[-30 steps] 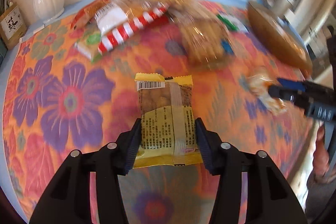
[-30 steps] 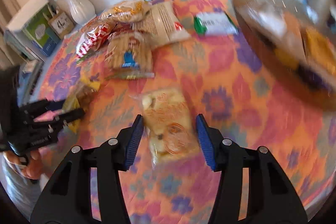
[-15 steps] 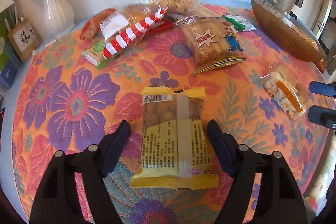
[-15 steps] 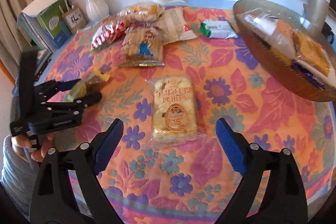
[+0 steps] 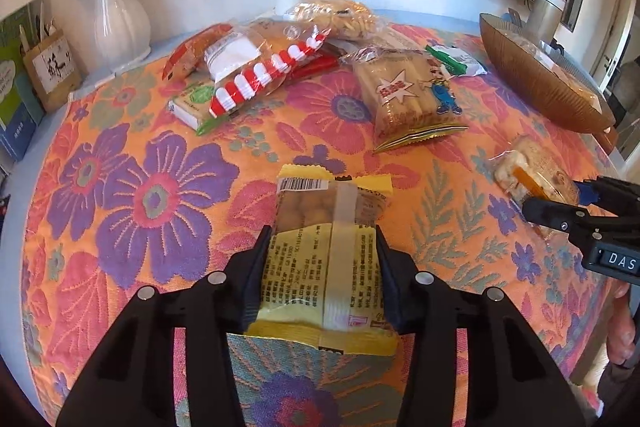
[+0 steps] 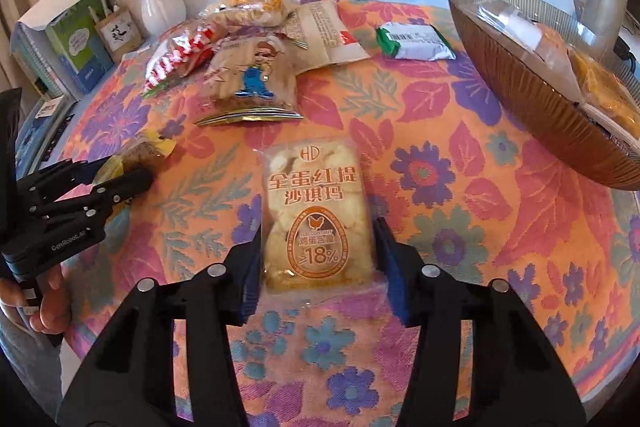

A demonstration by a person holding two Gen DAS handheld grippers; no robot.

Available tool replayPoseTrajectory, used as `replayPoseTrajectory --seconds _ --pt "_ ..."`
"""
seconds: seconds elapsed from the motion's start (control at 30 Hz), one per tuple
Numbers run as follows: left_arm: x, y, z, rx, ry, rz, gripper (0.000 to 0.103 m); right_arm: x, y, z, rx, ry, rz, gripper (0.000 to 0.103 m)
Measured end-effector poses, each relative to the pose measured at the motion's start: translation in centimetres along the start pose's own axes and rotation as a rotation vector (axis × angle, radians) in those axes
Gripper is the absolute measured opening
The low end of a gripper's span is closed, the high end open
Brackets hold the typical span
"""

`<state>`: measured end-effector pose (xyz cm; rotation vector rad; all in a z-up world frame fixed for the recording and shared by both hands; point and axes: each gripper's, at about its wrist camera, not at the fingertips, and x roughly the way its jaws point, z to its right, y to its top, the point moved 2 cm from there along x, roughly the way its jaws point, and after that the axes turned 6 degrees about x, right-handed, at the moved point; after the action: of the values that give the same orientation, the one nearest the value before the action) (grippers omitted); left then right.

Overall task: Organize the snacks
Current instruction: 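Carry both packs over the amber bowl and open both grippers to drop them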

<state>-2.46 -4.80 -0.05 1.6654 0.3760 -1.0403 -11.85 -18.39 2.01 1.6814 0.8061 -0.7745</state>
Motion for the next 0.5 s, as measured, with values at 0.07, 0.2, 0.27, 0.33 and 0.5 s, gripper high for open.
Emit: replayPoseTrajectory --seconds 0.07,0.2,0.27,0.33,0.5 --pt "-0.8 0.1 0.4 0.011 0.008 0.022 0.045 -0.6 0.0 0.1 0.011 0.020 0.012 0.050" --pt "-2.4 0.8 2.1 0.033 -0.026 0.048 0.045 -2.9 0.1 0.7 0.026 0.033 0.056 0.050" --pt "-3.3 1.6 3.4 0.065 -0.036 0.070 0.045 -4.0 0.4 1.0 0.033 0.043 0.075 0.050" --pt "-4.0 2.8 4.9 0.099 -0.053 0.094 0.045 -5.6 0.7 1.9 0.045 0.049 0.103 0.050" --pt "-5.4 7.3 8.9 0.154 -0.155 0.152 0.045 -10.0 2.2 4.8 0.092 0.047 0.201 0.050"
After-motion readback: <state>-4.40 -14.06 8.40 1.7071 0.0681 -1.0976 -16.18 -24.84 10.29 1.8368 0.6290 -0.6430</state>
